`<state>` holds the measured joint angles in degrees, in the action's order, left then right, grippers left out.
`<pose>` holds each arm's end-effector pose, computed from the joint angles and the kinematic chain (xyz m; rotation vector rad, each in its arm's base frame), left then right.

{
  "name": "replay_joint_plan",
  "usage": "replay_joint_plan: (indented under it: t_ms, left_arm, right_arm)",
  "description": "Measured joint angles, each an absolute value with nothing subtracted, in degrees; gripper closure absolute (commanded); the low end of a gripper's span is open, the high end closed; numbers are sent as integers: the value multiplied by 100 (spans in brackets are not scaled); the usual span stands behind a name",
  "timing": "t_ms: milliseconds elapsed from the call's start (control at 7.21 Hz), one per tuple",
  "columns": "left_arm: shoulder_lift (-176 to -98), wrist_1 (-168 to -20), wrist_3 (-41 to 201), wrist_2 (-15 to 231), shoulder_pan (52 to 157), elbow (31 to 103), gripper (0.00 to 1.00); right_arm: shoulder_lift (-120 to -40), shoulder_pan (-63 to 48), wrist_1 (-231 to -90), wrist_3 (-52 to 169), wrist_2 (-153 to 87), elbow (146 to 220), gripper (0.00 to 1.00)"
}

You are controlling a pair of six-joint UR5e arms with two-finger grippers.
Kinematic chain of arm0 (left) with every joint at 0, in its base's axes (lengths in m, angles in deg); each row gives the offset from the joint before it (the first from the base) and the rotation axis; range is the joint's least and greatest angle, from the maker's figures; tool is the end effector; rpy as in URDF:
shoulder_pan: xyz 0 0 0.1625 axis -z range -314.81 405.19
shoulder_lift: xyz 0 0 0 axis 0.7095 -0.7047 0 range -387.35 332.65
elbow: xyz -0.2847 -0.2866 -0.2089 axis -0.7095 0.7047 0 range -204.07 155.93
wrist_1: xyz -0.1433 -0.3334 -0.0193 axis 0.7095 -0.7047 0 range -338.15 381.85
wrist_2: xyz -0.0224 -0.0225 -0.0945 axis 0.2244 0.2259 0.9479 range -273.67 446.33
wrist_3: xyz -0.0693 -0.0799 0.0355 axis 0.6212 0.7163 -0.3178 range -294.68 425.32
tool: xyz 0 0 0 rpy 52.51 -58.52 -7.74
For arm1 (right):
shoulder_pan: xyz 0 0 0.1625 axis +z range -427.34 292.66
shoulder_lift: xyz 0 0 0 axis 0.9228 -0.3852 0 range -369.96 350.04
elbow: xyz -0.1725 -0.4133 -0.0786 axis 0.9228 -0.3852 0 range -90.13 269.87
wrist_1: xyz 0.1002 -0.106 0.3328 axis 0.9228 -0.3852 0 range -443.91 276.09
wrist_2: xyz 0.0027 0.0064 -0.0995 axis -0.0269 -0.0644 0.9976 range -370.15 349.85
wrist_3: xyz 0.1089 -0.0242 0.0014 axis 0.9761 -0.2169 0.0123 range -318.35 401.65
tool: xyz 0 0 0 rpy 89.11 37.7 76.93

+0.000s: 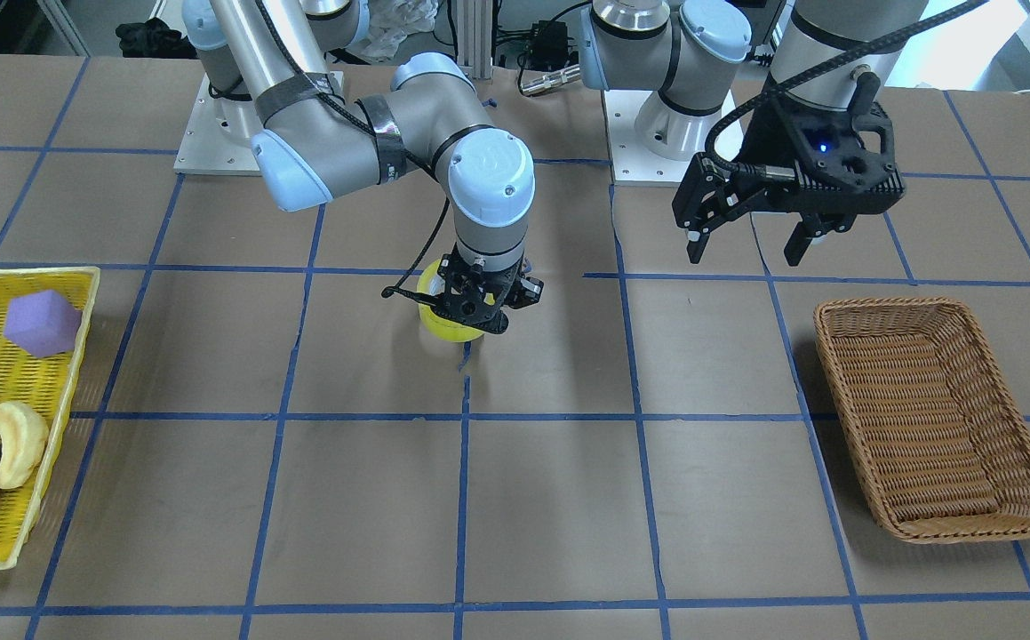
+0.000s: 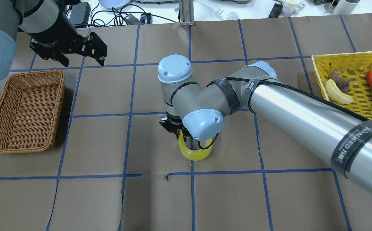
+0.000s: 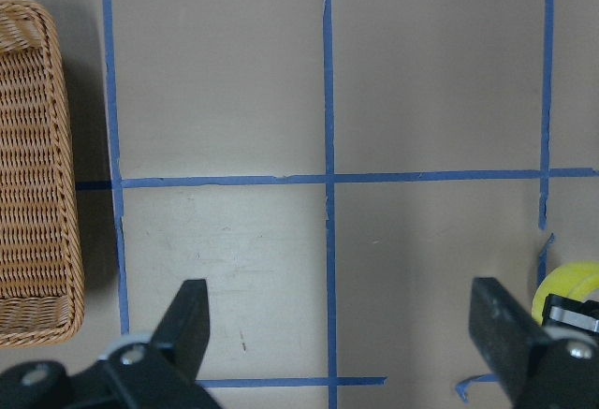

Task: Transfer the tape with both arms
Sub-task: 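Carry the tape roll to the table center and lower it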

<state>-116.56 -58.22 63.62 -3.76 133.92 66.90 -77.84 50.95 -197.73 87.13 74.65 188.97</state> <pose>-0.1230 -0.4518 0.5231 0.0114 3.1243 -0.2664 0.3846 -0.4117 0.2855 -0.4765 -3.0903 -0.2470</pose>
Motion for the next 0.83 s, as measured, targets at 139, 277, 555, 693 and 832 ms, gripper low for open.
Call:
replay_joint_plan:
  t_ms: [139, 277, 555, 693, 832]
  left_arm:
    - [-11656, -5822, 6359, -376, 13390, 6690, 0]
    - [-11656, -5822, 6359, -376, 13388, 6690, 0]
    - [-11656, -5822, 6360, -376, 13392, 6690, 0]
    - [-11656, -5822, 6363, -376, 13393, 6690, 0]
    - [-11657, -5822, 6366, -376, 13393, 6691, 0]
  right_arm:
    - [-7738, 5118, -19926, 8738, 7458, 18958, 78]
    - [-7707, 5126, -20123, 8747, 7470, 19062, 45]
    - [-7662, 5130, -20450, 8754, 7472, 19288, 11]
    - [-7670, 5130, -20522, 8756, 7457, 19327, 1]
    - [-7711, 5115, -20540, 8744, 7470, 19314, 0]
